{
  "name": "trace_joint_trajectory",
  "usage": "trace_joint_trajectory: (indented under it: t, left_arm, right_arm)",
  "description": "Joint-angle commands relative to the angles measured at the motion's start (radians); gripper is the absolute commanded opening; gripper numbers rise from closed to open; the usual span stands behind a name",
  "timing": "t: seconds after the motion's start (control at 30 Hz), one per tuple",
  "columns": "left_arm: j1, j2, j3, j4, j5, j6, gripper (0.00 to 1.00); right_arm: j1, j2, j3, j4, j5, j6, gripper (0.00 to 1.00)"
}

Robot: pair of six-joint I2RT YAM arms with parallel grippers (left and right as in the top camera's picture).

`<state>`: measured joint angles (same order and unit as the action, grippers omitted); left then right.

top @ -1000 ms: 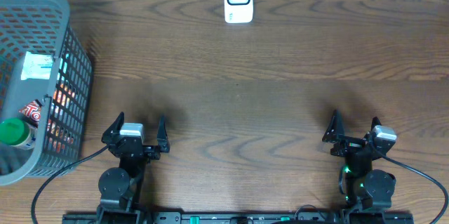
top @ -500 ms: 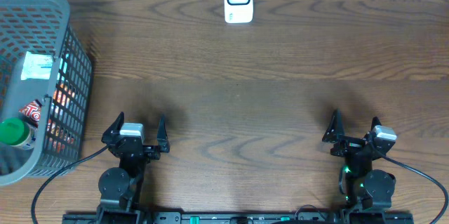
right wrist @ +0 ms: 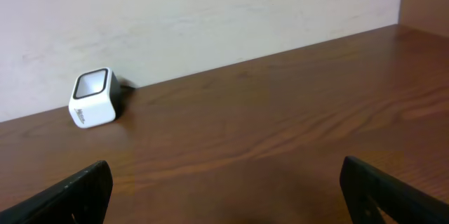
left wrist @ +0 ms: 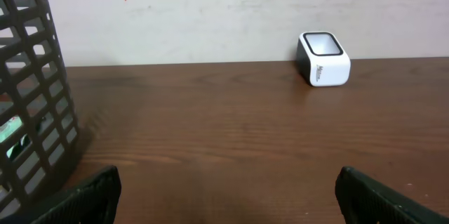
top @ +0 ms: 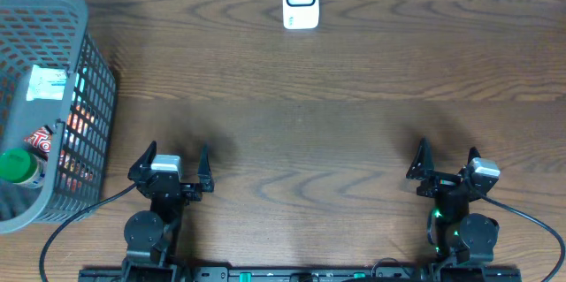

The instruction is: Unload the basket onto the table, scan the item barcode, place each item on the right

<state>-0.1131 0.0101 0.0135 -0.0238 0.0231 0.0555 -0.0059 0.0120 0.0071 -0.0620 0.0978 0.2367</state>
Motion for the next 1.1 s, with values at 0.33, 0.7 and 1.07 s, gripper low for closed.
trace_joint_trajectory:
  t: [0.33,0.7,1.07]
  left_arm:
    - [-0.003,-0.005,-0.010,-0.050,-0.032,-0.001,0.98]
    - [-0.003,-0.004,-0.009,-0.028,0.044,0.018,0.98]
    - [-0.003,0.154,0.216,-0.105,0.247,-0.061,0.98]
  right_arm:
    - [0.014,-0.005,-0.002,-0.002,0.001,0.002,0.99]
    - [0.014,-0.005,-0.002,-0.002,0.001,0.002,0.99]
    - [0.014,-0.005,-0.002,-0.002,0.001,0.002,0.99]
